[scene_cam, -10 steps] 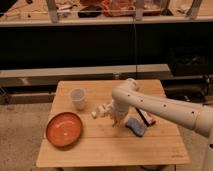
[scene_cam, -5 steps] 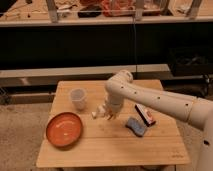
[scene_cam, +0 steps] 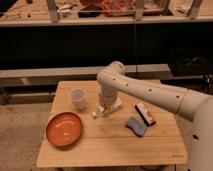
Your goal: Place the pepper in the ceramic cup
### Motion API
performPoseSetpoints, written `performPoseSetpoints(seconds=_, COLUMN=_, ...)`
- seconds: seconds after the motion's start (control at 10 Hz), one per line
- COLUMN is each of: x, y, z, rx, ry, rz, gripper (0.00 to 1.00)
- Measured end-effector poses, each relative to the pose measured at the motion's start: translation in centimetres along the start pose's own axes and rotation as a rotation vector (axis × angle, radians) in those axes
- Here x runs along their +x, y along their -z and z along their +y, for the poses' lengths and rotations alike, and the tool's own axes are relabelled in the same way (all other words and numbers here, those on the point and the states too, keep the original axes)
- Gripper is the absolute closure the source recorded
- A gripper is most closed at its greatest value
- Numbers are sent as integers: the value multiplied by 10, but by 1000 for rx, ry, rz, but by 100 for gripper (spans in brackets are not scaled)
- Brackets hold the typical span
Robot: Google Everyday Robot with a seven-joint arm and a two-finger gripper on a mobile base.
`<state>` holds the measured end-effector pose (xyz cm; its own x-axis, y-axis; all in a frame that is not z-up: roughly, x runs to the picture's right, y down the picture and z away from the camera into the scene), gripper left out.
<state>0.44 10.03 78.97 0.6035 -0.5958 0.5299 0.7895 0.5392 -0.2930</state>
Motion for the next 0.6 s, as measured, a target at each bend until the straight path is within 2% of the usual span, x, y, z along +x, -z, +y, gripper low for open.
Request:
performPoseSetpoints(seconds=0.3, x=-9, y=10, z=-38, rx=10, ry=35, rz=16, gripper=97)
performPoseSetpoints(seconds=0.6, x=-6, y=15, z=-48, rx=6, ry=55, rz=33, gripper=97)
